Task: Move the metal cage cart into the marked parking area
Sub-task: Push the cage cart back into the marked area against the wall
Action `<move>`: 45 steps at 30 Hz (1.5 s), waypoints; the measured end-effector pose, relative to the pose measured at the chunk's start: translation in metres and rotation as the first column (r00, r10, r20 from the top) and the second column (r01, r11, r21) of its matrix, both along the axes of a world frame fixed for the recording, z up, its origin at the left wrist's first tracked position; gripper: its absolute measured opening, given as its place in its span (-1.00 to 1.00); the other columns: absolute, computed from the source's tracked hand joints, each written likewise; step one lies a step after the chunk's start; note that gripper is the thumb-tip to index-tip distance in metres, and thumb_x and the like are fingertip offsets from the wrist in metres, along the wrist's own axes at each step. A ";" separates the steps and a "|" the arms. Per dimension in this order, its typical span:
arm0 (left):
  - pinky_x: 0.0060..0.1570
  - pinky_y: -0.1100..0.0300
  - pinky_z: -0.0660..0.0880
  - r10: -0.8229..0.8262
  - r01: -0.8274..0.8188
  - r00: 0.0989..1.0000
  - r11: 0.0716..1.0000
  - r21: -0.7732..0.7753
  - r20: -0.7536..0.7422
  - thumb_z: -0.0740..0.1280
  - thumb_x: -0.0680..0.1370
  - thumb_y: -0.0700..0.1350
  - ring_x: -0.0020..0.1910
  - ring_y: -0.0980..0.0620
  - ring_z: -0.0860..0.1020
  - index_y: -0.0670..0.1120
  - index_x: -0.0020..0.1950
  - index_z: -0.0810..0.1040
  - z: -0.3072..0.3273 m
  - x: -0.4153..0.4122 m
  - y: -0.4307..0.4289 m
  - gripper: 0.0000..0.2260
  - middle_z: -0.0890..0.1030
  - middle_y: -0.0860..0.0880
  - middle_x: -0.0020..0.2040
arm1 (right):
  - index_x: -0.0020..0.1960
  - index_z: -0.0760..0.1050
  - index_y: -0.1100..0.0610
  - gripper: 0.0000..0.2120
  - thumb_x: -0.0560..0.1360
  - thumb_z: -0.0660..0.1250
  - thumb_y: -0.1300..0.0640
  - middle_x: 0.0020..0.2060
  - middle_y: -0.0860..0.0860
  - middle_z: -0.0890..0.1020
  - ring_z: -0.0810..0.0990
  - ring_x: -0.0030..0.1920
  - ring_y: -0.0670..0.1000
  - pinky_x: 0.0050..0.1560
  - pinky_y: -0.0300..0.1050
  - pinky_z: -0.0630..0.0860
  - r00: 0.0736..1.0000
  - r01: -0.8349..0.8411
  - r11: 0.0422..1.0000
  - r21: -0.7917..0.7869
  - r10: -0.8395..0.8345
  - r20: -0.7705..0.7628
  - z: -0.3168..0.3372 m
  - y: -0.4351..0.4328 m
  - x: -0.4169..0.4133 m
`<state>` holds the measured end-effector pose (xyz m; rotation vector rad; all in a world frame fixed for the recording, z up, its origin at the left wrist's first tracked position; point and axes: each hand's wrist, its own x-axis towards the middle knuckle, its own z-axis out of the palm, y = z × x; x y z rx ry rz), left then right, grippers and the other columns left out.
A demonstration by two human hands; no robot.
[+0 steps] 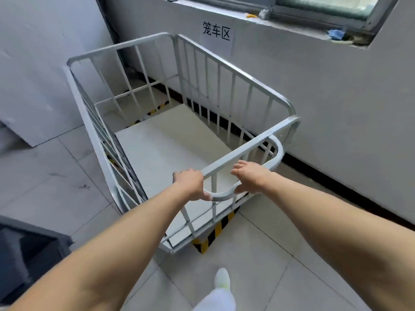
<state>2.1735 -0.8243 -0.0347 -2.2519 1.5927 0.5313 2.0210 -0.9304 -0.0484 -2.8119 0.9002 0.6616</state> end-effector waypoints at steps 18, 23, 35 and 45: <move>0.39 -0.07 0.34 0.366 -0.367 0.930 0.930 -0.018 -0.034 0.42 0.21 0.43 0.42 -0.20 0.24 -0.29 0.51 0.12 -0.056 -0.044 -0.030 0.14 0.25 -0.22 0.43 | 0.06 0.63 0.05 -0.83 0.56 0.27 0.12 0.01 0.11 0.67 0.64 0.05 0.18 0.02 -0.04 0.56 0.998 -0.040 0.996 0.086 0.035 0.054 -0.047 -0.046 -0.028; 0.36 -0.07 0.38 0.382 -0.383 0.923 0.924 -0.009 -0.032 0.45 0.18 0.41 0.38 -0.18 0.30 -0.27 0.48 0.19 -0.057 -0.043 -0.035 0.11 0.32 -0.19 0.39 | 0.09 0.63 0.06 -0.81 0.56 0.27 0.18 0.01 0.10 0.68 0.65 0.04 0.18 0.00 -0.07 0.55 0.994 -0.063 0.997 0.052 0.057 0.095 -0.053 -0.049 -0.028; 0.31 -0.08 0.39 0.399 -0.399 0.917 0.917 0.022 -0.009 0.48 0.20 0.37 0.36 -0.18 0.33 -0.26 0.47 0.22 -0.053 -0.044 -0.039 0.08 0.34 -0.20 0.37 | 0.09 0.65 0.10 -0.79 0.54 0.28 0.20 0.01 0.11 0.68 0.65 0.02 0.19 0.02 -0.07 0.58 0.993 0.000 0.995 0.101 -0.012 0.120 -0.046 -0.048 -0.023; 0.27 -0.07 0.37 0.384 -0.385 0.923 0.923 0.026 0.027 0.46 0.19 0.40 0.34 -0.18 0.37 -0.24 0.45 0.27 -0.051 -0.044 -0.039 0.05 0.38 -0.20 0.35 | 0.09 0.65 0.12 -0.79 0.54 0.28 0.20 0.04 0.12 0.68 0.64 0.05 0.19 0.04 -0.06 0.58 0.991 0.008 0.995 0.103 -0.022 0.133 -0.043 -0.046 -0.025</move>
